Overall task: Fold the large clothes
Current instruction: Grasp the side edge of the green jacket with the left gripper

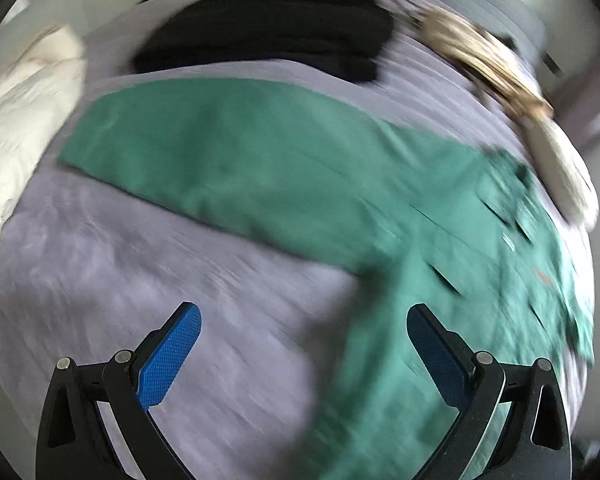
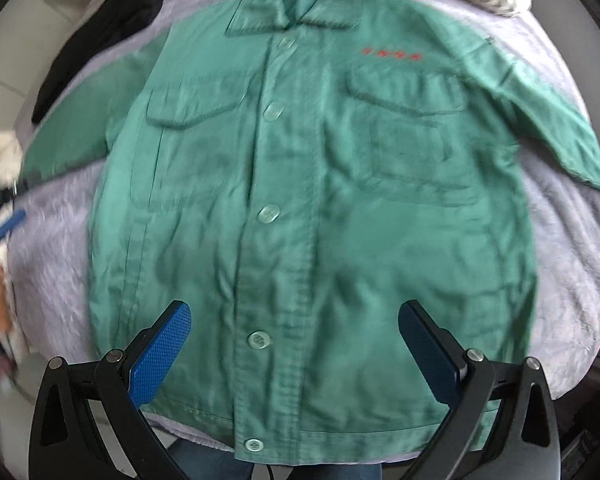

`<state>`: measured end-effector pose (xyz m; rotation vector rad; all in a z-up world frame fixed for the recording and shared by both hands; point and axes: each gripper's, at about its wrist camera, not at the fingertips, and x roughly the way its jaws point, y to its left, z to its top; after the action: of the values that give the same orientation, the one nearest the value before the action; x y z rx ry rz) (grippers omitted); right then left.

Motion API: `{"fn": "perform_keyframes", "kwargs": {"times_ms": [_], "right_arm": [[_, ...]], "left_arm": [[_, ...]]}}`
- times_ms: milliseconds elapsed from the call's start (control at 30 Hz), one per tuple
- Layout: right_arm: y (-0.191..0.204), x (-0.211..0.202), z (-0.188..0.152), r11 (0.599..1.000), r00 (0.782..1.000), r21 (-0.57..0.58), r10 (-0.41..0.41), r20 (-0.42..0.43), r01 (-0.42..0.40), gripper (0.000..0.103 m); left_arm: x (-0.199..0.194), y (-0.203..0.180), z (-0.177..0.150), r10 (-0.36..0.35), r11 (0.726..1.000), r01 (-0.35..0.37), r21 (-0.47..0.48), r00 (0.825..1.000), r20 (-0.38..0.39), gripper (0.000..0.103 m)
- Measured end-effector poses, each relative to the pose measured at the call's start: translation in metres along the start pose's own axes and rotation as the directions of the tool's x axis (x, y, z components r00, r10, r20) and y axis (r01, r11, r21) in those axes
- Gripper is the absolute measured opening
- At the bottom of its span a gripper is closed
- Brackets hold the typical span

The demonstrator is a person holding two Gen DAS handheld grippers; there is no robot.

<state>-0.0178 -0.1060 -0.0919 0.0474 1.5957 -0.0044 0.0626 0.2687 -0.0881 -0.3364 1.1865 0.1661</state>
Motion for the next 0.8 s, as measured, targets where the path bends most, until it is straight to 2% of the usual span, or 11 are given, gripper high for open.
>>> {"fn": "perform_keyframes", "kwargs": {"times_ms": [133,233,333,467,567,600,633,667,700,733,800], "right_arm": [[0.027,0.031,-0.006,0.998,0.999,-0.056,0.014,-0.049,-0.016,0.103],[0.046,0.053,-0.007,0.996,0.997,-0.087,0.011,-0.082,-0.018,0.103],[0.061,0.066,-0.003,0.995,0.996,-0.097,0.009,-0.083,-0.017,0.103],[0.079,0.077,0.003,0.992,0.997,-0.122,0.007,-0.077,-0.016,0.103],[0.093,0.08,0.006,0.987,0.998,-0.161,-0.005,-0.061,-0.005,0.103],[0.098,0.082,0.008,0.985,0.999,-0.174,-0.013,-0.049,0.004,0.103],[0.103,0.082,0.009,0.982,0.999,-0.187,-0.016,-0.036,0.009,0.103],[0.107,0.082,0.009,0.981,0.999,-0.194,-0.016,-0.028,0.01,0.103],[0.112,0.081,0.01,0.98,1.0,-0.199,-0.014,-0.013,0.011,0.103],[0.115,0.082,0.011,0.98,1.0,-0.2,-0.014,-0.005,0.012,0.103],[0.12,0.079,0.012,0.982,1.0,-0.189,-0.008,0.008,0.01,0.103]], "left_arm": [[0.039,0.051,0.031,0.024,0.994,-0.02,-0.105,0.999,0.036,0.103],[0.072,0.083,0.047,0.029,0.984,-0.024,-0.179,0.999,0.024,0.103],[0.103,0.109,0.06,0.047,0.977,-0.049,-0.206,0.999,-0.011,0.103],[0.118,0.13,0.078,0.041,0.974,-0.037,-0.223,0.999,0.015,0.103],[0.113,0.142,0.09,0.082,0.966,-0.058,-0.253,0.993,0.085,0.102],[0.111,0.146,0.091,0.096,0.962,-0.065,-0.264,0.99,0.106,0.089],[0.107,0.15,0.092,0.116,0.957,-0.076,-0.279,0.985,0.131,0.064],[0.104,0.155,0.092,0.128,0.956,-0.083,-0.283,0.981,0.143,0.05],[0.102,0.161,0.093,0.125,0.958,-0.081,-0.274,0.981,0.148,0.02],[0.096,0.17,0.095,0.119,0.962,-0.074,-0.264,0.98,0.158,0.005],[0.085,0.163,0.095,0.123,0.969,-0.076,-0.236,0.974,0.188,0.005]]}}
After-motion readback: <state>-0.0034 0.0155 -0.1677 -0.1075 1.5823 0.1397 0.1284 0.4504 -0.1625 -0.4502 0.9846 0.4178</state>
